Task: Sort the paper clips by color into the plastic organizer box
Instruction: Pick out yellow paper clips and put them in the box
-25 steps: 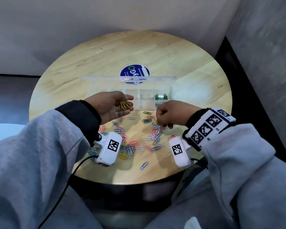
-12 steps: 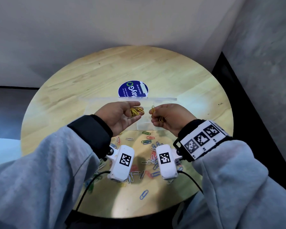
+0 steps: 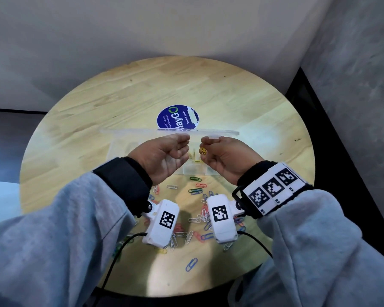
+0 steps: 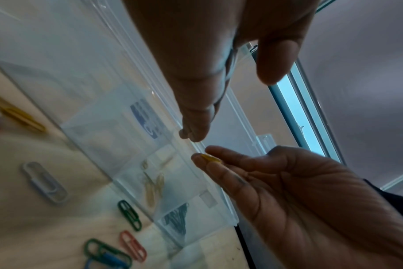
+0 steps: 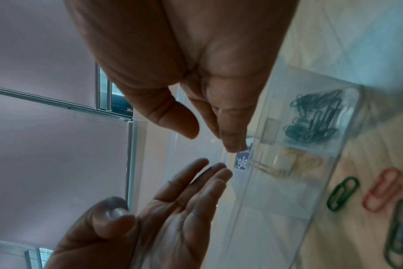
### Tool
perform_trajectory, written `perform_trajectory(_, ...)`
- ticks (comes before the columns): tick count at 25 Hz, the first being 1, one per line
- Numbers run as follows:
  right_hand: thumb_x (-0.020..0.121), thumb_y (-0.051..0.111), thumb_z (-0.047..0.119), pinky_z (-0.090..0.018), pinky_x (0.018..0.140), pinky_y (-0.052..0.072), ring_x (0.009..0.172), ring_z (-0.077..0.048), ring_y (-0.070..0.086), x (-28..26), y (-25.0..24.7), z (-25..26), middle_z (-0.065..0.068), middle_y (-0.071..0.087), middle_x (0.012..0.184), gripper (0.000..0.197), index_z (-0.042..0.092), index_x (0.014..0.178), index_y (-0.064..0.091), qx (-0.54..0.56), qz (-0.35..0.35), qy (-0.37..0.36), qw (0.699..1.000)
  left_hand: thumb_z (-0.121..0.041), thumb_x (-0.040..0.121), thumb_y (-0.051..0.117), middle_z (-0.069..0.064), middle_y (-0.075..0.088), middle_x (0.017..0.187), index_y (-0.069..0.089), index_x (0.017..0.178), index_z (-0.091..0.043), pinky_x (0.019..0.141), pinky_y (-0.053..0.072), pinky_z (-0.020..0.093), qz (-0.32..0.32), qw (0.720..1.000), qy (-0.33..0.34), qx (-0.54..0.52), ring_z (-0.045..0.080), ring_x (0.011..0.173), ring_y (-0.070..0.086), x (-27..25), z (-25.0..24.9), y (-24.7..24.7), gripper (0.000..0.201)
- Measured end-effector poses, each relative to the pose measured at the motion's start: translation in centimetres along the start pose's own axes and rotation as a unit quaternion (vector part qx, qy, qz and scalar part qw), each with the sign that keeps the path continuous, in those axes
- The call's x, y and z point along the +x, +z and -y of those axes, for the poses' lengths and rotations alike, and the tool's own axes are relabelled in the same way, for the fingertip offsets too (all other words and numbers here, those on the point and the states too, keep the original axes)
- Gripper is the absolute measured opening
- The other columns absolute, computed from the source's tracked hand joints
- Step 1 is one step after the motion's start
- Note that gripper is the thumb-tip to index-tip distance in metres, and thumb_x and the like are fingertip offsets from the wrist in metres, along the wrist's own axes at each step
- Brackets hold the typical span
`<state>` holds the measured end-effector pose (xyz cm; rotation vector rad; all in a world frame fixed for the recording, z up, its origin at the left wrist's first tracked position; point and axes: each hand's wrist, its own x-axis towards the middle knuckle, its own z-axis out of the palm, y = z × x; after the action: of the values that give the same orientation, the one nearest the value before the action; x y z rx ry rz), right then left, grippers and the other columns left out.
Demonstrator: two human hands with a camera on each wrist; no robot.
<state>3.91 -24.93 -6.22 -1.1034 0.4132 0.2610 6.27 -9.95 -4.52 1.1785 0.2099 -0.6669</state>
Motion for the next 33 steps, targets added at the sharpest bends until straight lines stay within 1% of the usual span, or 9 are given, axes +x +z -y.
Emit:
perform_trajectory(2,0.086,0.037,-0.016,-0.020,0.080,0.051,0.115,-0.031,0.060,-0.2,-0.2,0.0,-0.014,0.054,0.095,0.033,0.000,0.110,0.053,-0.012,-0.003,-0.004,1.000,0.014,0.079,0.028,0.012,0.048,0.130,0.050,0.122,-0.003,0.094,0.043,0.026,-0.006,0.999,0.001,0.053,0.021,0.126,0.045,-0.4,0.1,0.2,0.052)
perform_trajectory(4,0.087,0.036,-0.015,-0.029,0.097,0.046,0.131,-0.036,0.043,-0.7,-0.4,0.1,-0.022,0.057,0.120,0.036,-0.005,0.117,0.053,-0.030,-0.008,-0.006,1.000,0.017,0.082,0.021,0.009,0.055,0.116,0.053,0.117,-0.004,0.088,0.044,0.021,-0.001,0.995,0.000,0.103,0.018,0.111,0.054,-0.8,0.3,0.0,0.052)
perform_trajectory(6,0.087,0.037,-0.014,-0.026,0.091,0.049,0.120,-0.032,0.055,-1.3,-0.7,0.4,-0.019,0.060,0.113,0.030,0.000,0.101,0.059,-0.076,0.003,-0.007,0.997,0.012,0.081,0.034,0.005,0.061,0.096,0.059,0.104,-0.008,0.074,0.051,0.019,0.018,0.987,0.002,0.158,0.012,0.085,0.062,-1.3,0.3,-0.4,0.039)
perform_trajectory(9,0.088,0.043,-0.007,-0.023,0.069,0.052,0.076,-0.016,0.061,-2.7,-1.9,1.0,-0.006,0.059,0.081,0.024,0.010,0.082,0.058,-0.248,0.020,-0.015,0.968,0.004,0.085,0.047,0.000,0.060,0.082,0.062,0.094,-0.019,0.055,0.049,0.013,0.027,0.948,0.003,0.317,0.008,0.066,0.062,-2.1,0.6,-0.8,0.029)
perform_trajectory(12,0.085,0.054,0.001,-0.026,0.061,0.049,0.064,-0.015,0.056,-4.3,-3.5,0.9,0.000,0.057,0.068,0.018,0.016,0.074,0.057,-0.418,-0.002,-0.043,0.907,-0.004,0.086,0.052,-0.005,0.058,0.077,0.060,0.102,-0.023,0.056,0.044,0.013,0.052,0.842,0.003,0.537,0.008,0.065,0.055,-2.7,1.6,-0.1,0.026)
perform_trajectory(16,0.079,0.064,0.009,-0.027,0.063,0.046,0.061,-0.012,0.051,-5.8,-4.8,0.1,0.005,0.054,0.066,0.012,0.017,0.073,0.056,-0.592,0.001,-0.016,0.806,-0.013,0.082,0.054,-0.007,0.055,0.103,0.056,0.122,-0.028,0.082,0.043,0.024,0.076,0.636,0.037,0.767,0.012,0.091,0.055,-2.7,3.7,1.6,0.043)
perform_trajectory(23,0.076,0.063,0.006,-0.026,0.064,0.042,0.076,-0.021,0.055,-5.6,-5.3,-0.8,-0.004,0.063,0.085,0.016,0.010,0.091,0.065,-0.741,0.036,0.078,0.665,0.005,0.084,0.042,0.003,0.048,0.127,0.050,0.131,-0.031,0.095,0.043,0.039,0.152,0.480,0.136,0.853,0.024,0.119,0.044,-0.1,6.0,3.6,0.060)
perform_trajectory(28,0.076,0.067,0.014,-0.026,0.063,0.042,0.076,-0.017,0.054,-6.7,-5.7,-1.9,0.007,0.054,0.070,0.013,0.023,0.082,0.060,-0.767,0.096,0.072,0.630,-0.013,0.092,0.046,0.000,0.055,0.118,0.058,0.120,-0.030,0.090,0.045,0.035,0.171,0.461,0.147,0.858,0.022,0.115,0.048,0.9,6.9,3.3,0.035)
perform_trajectory(33,0.076,0.071,0.025,-0.022,0.050,0.029,0.080,-0.020,0.048,-6.9,-5.8,-3.2,0.004,0.051,0.086,0.028,0.022,0.090,0.047,-0.816,0.082,0.057,0.570,-0.021,0.089,0.054,0.002,0.059,0.115,0.062,0.110,-0.020,0.076,0.035,0.025,0.135,0.482,0.138,0.854,0.023,0.108,0.054,1.3,6.7,2.4,0.022)
